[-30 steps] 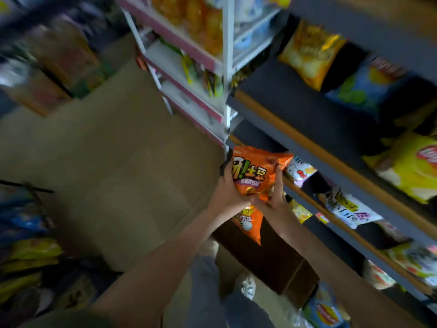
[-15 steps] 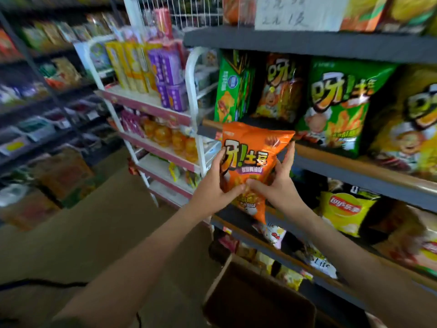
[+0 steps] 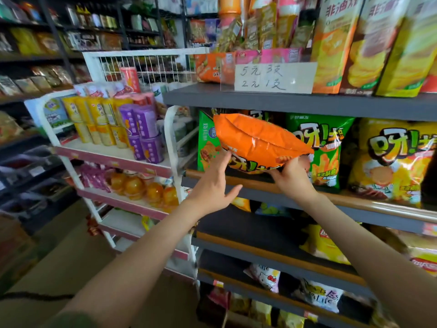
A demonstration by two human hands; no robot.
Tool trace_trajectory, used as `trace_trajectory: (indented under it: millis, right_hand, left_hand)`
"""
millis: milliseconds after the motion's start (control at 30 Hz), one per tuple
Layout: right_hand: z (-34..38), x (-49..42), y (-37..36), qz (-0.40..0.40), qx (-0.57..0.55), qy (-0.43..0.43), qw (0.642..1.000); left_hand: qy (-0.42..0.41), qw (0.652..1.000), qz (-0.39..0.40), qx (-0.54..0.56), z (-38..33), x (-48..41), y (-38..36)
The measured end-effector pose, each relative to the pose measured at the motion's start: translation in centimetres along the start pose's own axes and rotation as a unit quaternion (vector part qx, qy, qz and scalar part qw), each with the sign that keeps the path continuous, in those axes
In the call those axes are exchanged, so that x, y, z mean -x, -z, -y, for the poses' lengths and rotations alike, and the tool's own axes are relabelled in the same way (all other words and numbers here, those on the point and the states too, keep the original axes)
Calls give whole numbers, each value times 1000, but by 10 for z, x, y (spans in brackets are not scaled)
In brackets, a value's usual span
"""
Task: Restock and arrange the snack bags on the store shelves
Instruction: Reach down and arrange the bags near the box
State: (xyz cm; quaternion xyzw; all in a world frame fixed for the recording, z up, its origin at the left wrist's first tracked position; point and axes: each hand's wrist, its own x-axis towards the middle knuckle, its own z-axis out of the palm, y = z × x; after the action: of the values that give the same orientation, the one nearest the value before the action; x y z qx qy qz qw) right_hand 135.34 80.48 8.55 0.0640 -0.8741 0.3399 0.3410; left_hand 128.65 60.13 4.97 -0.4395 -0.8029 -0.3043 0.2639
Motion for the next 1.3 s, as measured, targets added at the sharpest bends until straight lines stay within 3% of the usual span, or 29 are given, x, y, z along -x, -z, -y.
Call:
trace_trajectory:
  millis: [133,333,533,733,833,933,1000,1100,1300]
  right_hand:
    - [-19,-8,-15,22,3,-91,996]
    - [-24,-12,-28,-33,-66,-197,978]
    - [-22,-1,-36,-84,-65,-153,982]
    - [-13,-15,-50,-28,11,-76,997]
    - [-8,-28,-57,5,88,-110,990]
    - [-11,-43,-61,12,125,-142,982]
    - [-13,-51,-61,19,155,-156,975]
    - [-17,-58,-61,41,177,-180,967]
    - [-11,-33,-54,69,205,-138,966]
  left_hand:
    - [1,998,62,23,13,-12,-11]
    - [-10,998,21,66,12,-38,-30]
    - [-6,990,17,141,19,-38,-46]
    - [78,992,8,95,29,-56,-41]
    - [102,995,-19,-13,32,-71,-40]
    - [41,991,-25,-123,36,-83,-45]
    - [10,992,-12,-129,39,-89,-50]
    - [31,995,24,-92,38,-90,-60]
    - [42,994,-37,-98,25,-70,-84]
